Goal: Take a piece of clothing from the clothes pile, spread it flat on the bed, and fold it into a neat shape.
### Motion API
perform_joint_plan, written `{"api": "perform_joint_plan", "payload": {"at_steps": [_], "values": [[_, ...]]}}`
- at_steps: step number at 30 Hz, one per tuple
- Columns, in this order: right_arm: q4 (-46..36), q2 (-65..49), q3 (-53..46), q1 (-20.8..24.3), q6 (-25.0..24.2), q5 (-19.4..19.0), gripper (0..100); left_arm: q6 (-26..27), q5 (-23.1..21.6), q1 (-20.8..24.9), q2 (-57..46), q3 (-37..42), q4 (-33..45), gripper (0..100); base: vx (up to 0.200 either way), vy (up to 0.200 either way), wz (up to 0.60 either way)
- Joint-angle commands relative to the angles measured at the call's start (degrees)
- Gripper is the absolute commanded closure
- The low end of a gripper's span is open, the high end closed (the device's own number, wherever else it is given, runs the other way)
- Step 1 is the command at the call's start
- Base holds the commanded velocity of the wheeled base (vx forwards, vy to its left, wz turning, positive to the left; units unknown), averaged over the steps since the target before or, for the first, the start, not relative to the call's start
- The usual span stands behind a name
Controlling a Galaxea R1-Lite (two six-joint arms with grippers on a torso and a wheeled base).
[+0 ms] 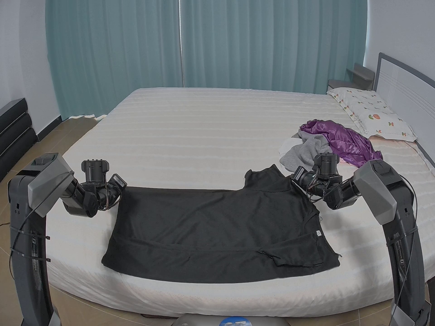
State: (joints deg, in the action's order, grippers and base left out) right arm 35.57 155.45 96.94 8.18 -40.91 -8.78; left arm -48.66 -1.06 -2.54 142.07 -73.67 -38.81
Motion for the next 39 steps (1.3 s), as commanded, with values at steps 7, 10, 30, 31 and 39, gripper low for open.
{"api": "perform_joint_plan", "payload": {"at_steps": [7,10,30,31,39], "values": [[2.3,-4.0,-5.7,-0.1,-0.4,-0.3,100,0.0,0.0,-0.1,-0.6,0.5,0.0,100,0.0,0.0,0.0],[5.1,-6.1,-9.8,-0.2,-1.5,-0.8,100,-0.1,0.0,-0.1,-1.4,0.9,0.0,100,0.0,0.0,0.0],[13.5,-13.2,-19.6,-1.9,-4.5,-2.6,100,-1.0,-0.5,-0.9,-5.1,1.9,0.0,100,0.0,0.0,0.0],[13.7,-13.2,-19.8,-1.9,-4.5,-2.6,100,-1.0,-0.5,-1.0,-5.1,1.9,0.0,100,0.0,0.0,0.0],[14.3,-13.8,-19.9,-2.0,-4.5,-2.6,100,-1.0,-0.6,-1.0,-5.0,1.9,-0.6,100,0.0,0.0,0.0]]}}
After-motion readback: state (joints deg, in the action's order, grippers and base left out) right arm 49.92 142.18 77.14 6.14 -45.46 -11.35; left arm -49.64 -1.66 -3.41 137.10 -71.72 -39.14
